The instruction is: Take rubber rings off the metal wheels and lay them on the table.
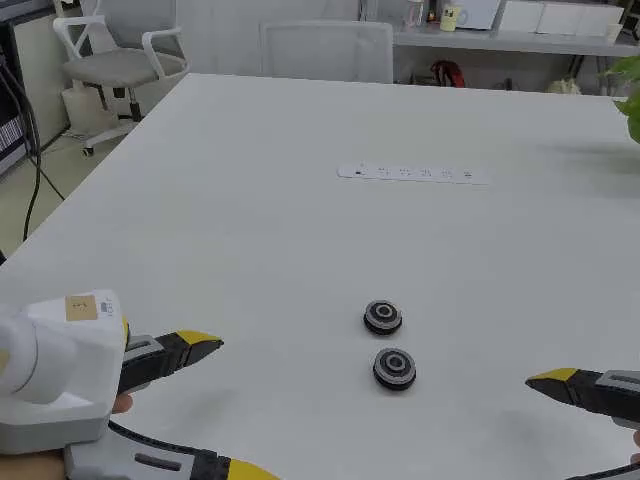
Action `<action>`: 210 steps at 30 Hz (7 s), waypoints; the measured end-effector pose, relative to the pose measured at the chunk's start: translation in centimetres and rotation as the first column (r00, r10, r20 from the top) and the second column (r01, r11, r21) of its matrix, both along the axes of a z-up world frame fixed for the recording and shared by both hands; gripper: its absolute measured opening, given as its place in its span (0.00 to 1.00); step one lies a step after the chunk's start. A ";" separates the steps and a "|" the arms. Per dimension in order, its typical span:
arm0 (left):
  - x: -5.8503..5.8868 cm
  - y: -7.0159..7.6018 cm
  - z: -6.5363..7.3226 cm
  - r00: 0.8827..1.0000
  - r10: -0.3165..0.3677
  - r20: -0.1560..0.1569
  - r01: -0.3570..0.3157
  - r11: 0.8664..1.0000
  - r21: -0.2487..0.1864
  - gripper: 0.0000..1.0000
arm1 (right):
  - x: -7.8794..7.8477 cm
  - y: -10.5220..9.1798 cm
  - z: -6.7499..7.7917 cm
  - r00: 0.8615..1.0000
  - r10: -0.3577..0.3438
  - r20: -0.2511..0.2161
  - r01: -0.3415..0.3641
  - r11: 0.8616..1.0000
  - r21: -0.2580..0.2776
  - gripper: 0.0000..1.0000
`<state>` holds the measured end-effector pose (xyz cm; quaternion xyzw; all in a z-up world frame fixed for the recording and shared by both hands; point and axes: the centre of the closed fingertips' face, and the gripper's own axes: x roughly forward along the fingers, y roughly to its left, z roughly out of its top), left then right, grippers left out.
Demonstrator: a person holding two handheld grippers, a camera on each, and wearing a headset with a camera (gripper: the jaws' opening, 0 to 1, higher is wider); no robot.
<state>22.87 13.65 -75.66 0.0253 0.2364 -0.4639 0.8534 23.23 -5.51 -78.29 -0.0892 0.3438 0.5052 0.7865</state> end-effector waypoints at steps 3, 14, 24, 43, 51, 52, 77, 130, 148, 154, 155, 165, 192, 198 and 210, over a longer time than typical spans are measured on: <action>0.0 0.0 -0.1 1.000 0.000 -0.002 0.000 1.000 0.002 1.00 | 0.1 -0.1 -0.1 1.000 0.001 0.002 -0.001 1.000 -0.002 0.98; 0.0 0.0 0.0 1.000 0.002 0.000 -0.002 1.000 0.000 1.00 | 0.2 -0.2 0.0 1.000 -0.007 0.006 0.007 1.000 -0.003 0.98; 0.0 0.1 0.0 1.000 0.003 0.000 -0.003 1.000 -0.001 1.00 | 0.2 -0.2 0.0 1.000 -0.014 0.008 0.014 1.000 -0.004 0.98; -0.1 -0.1 0.1 1.000 0.003 -0.007 -0.003 1.000 -0.011 1.00 | 0.1 -0.1 0.1 1.000 -0.025 0.006 0.025 1.000 -0.004 0.98; 0.0 0.0 0.1 1.000 0.005 -0.005 -0.005 1.000 -0.011 1.00 | 0.0 0.0 0.1 1.000 -0.023 0.003 0.023 1.000 -0.006 0.98; 0.0 0.1 0.1 1.000 0.006 -0.005 -0.006 1.000 -0.012 1.00 | 0.0 0.0 0.1 1.000 -0.022 0.003 0.022 1.000 -0.006 0.98; -0.1 -0.1 -0.1 1.000 0.011 -0.023 -0.011 1.000 -0.016 1.00 | -0.1 0.1 -0.1 1.000 -0.018 -0.017 0.018 1.000 0.006 0.98; 2.9 1.1 11.0 0.979 -0.011 0.204 -0.005 0.997 0.079 1.00 | 4.7 -0.9 9.2 0.982 -0.067 0.177 0.046 0.992 0.118 0.95; 6.6 -3.2 14.7 0.955 -0.104 0.278 0.090 0.994 0.064 1.00 | 9.8 4.0 13.6 0.963 0.052 0.263 -0.078 0.993 0.090 0.92; 7.5 -3.7 15.7 0.949 -0.140 0.283 0.130 0.990 0.055 1.00 | 10.8 4.1 15.0 0.956 0.027 0.292 -0.065 0.991 0.120 0.91; 7.8 -3.8 16.0 0.947 -0.145 0.285 0.135 0.989 0.053 1.00 | 11.0 4.1 15.0 0.956 0.022 0.293 -0.059 0.991 0.120 0.90; 9.6 -6.1 17.4 0.930 -0.203 0.307 0.200 0.979 0.041 1.00 | 11.6 6.9 15.0 0.948 0.001 0.319 -0.080 0.969 0.236 0.83; 9.8 -8.8 9.5 0.958 -0.152 0.243 0.183 0.977 -0.110 0.89 | 9.7 4.6 6.4 0.996 0.004 0.089 -0.028 0.963 0.270 0.63; 10.0 -8.7 8.0 0.965 -0.141 0.222 0.169 0.979 -0.116 0.87 | 9.1 5.0 5.1 0.998 0.012 0.062 -0.027 0.967 0.255 0.59; 10.1 -9.1 5.8 0.976 -0.119 0.184 0.151 0.974 -0.169 0.71 | 8.7 5.8 3.6 1.000 0.013 0.028 -0.021 0.957 0.290 0.48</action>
